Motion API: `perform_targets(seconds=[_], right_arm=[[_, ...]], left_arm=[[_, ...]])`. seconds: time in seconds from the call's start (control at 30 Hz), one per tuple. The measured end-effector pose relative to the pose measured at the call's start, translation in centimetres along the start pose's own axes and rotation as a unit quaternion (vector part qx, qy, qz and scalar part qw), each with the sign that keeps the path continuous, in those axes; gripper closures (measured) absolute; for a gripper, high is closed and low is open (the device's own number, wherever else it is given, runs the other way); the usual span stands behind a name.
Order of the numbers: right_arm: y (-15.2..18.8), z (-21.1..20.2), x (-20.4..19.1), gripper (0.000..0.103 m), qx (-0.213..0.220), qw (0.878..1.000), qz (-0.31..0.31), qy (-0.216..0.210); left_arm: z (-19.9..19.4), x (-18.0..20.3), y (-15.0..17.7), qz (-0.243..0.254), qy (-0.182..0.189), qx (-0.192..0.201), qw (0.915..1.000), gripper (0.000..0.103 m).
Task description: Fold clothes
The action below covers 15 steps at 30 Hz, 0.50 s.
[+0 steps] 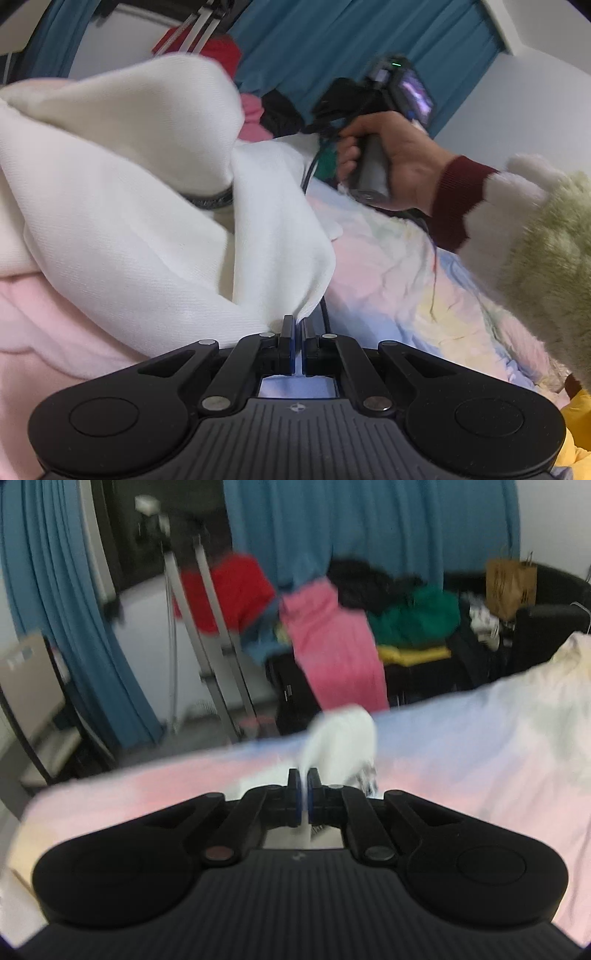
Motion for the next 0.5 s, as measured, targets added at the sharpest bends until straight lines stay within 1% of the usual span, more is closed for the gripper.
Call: perform_targets(seconds=[0.13, 0.23, 0.3, 0.4, 0.5], right_arm=[[-2.8, -6.2, 2.7, 0.097, 0.053, 0.997, 0.056, -0.028], [-1.3, -10.5, 7.9, 0.097, 0.077, 0.991, 0.103, -0.018], [-0.4, -13.4, 11.3, 0.097, 0.093, 0.986, 0.135, -0.012], [1.1, -17.7, 16.5, 0.097, 0.116, 0.976, 0.182, -0.002], [2.5, -22.0, 21.7, 0.097, 0.139, 0.963, 0.229, 0.008]], left_arm=[[-1.4, -0.1, -0.4, 0.016, 0.004, 0.028, 0.9995, 0.101], [-3.3, 0.1, -0.8, 0.03, 0.008, 0.058, 0.9978, 0.101], [-4.4, 0.0, -1.0, 0.036, 0.003, 0.069, 0.997, 0.101], [-6.3, -0.9, -0.8, 0.022, -0.002, 0.074, 0.997, 0.101], [-7.9, -1.3, -0.7, 0.016, -0.011, 0.076, 0.9969, 0.1]])
Point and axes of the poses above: each gripper's, at about its wrist camera, not at the fingertips, and z roughly the way its jaws point, x to its right, y to its underside, the point moved 1 cm from there along z, roughly the way its jaws point, and after that the axes turned 15 degrees about z, right-handed, at the moved point
